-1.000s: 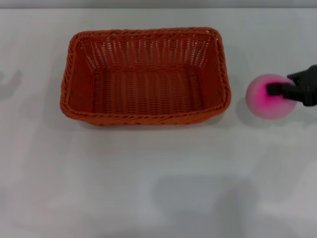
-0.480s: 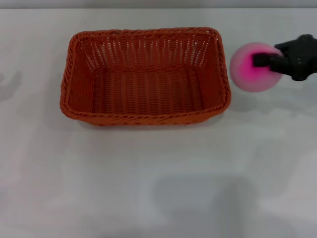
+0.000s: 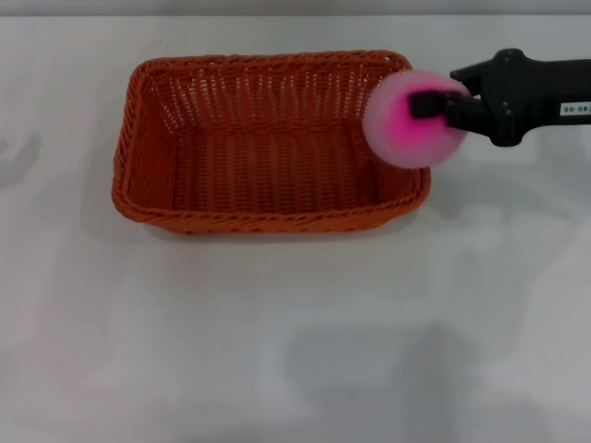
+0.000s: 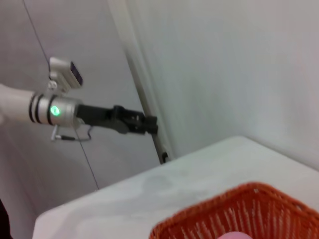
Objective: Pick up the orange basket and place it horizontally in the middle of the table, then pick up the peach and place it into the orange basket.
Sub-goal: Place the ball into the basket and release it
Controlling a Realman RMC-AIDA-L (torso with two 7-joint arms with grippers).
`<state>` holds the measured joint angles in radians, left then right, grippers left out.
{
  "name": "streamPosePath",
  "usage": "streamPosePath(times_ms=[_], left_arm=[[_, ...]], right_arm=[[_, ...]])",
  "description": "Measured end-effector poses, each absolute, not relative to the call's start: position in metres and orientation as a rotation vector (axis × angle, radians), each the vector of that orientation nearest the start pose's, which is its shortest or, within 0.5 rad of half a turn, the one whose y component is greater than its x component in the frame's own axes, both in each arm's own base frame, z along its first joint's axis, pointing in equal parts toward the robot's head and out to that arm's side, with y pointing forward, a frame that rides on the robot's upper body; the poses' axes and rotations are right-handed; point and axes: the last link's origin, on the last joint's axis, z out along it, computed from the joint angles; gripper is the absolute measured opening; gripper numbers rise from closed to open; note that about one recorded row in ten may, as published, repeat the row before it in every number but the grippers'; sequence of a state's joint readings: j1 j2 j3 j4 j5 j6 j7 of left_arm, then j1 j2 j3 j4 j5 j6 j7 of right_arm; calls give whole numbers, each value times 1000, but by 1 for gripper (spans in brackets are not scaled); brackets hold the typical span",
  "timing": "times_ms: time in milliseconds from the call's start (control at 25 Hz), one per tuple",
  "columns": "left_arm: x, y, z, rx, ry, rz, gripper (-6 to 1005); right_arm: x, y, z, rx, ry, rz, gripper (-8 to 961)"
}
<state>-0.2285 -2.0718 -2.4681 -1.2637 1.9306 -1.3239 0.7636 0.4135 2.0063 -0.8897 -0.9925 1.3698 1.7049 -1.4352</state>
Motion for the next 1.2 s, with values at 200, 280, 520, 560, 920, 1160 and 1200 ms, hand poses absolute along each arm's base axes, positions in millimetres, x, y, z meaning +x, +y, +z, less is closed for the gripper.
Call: streamPosePath(times_ms=[200, 280, 520, 560, 920, 1160, 1200], left_arm=[[-311, 317, 137, -1856, -1418, -771, 527], [-311, 316, 137, -1859, -1416, -770, 527], [-312, 314, 135, -1868, -1417, -764, 527], [-313, 313, 134, -1869, -1417, -763, 527], [-314, 310, 132, -1877, -1430, -763, 527], [-316, 309, 133, -1869, -1433, -763, 528], [-317, 308, 133, -1868, -1432, -764, 528]], right_arm=[[223, 321, 57, -2774, 590, 875, 56], [219, 323, 53, -2771, 574, 919, 56], [211, 332, 36, -2744, 561, 961, 56], [211, 334, 33, -2732, 561, 964, 56], [212, 350, 10, -2622, 524, 977, 56], [204, 352, -11, -2625, 469, 979, 55], [203, 353, -15, -2622, 470, 969, 55]])
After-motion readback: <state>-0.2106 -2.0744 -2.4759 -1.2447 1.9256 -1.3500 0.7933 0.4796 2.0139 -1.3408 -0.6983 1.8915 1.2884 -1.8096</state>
